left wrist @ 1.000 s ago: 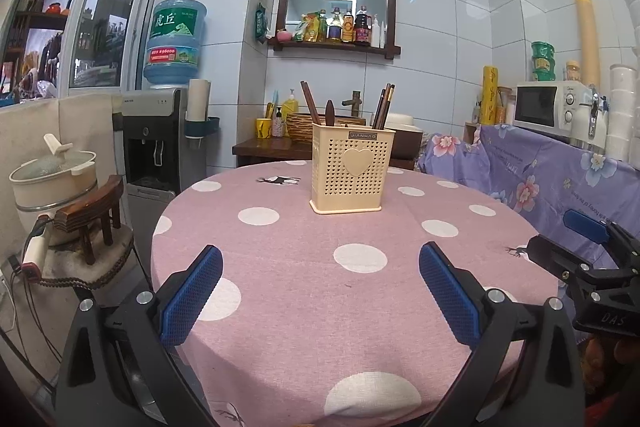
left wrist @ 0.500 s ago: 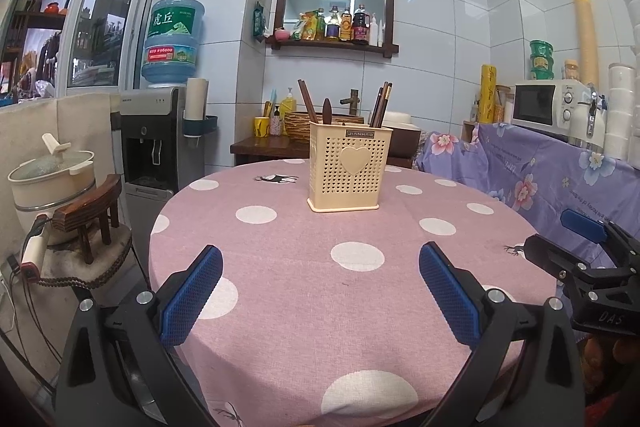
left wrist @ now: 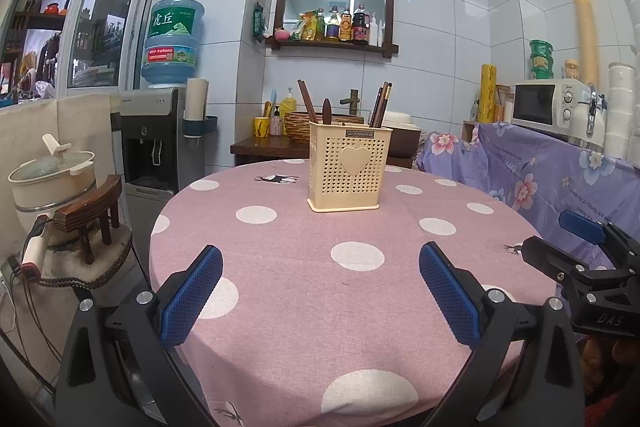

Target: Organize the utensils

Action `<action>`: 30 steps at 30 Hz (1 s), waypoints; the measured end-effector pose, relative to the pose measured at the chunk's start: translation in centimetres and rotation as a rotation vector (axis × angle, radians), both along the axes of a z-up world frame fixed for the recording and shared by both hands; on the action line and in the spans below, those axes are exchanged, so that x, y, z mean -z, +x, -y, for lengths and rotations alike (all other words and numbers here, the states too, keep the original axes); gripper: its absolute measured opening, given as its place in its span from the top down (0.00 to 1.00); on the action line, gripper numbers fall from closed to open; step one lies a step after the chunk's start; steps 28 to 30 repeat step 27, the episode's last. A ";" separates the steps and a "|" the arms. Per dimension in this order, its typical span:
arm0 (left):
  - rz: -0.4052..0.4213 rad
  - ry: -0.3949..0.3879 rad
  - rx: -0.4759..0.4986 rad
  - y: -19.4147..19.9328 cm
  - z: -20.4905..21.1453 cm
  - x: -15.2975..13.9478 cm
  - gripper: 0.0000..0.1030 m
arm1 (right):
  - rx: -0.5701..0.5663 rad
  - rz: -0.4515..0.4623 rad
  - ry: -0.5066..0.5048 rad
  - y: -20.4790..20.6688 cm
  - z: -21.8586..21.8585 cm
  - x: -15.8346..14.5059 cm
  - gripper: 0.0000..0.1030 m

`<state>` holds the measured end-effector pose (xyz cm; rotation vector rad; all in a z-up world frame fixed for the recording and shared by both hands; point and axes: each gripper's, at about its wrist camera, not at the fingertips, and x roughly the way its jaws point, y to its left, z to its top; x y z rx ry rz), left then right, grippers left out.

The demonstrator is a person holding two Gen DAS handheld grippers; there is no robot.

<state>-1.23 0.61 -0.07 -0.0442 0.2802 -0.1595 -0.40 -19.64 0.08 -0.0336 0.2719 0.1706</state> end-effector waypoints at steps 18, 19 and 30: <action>-0.002 -0.014 -0.007 0.0 -0.3 0.2 0.05 | 0.000 -0.005 0.003 0.1 0.1 0.0 0.06; -0.002 -0.016 -0.005 0.0 -0.3 0.2 0.05 | -0.001 -0.006 0.004 0.1 0.1 0.0 0.06; -0.004 -0.014 -0.004 0.0 -0.4 0.1 0.05 | 0.000 -0.006 0.003 0.0 0.0 0.1 0.06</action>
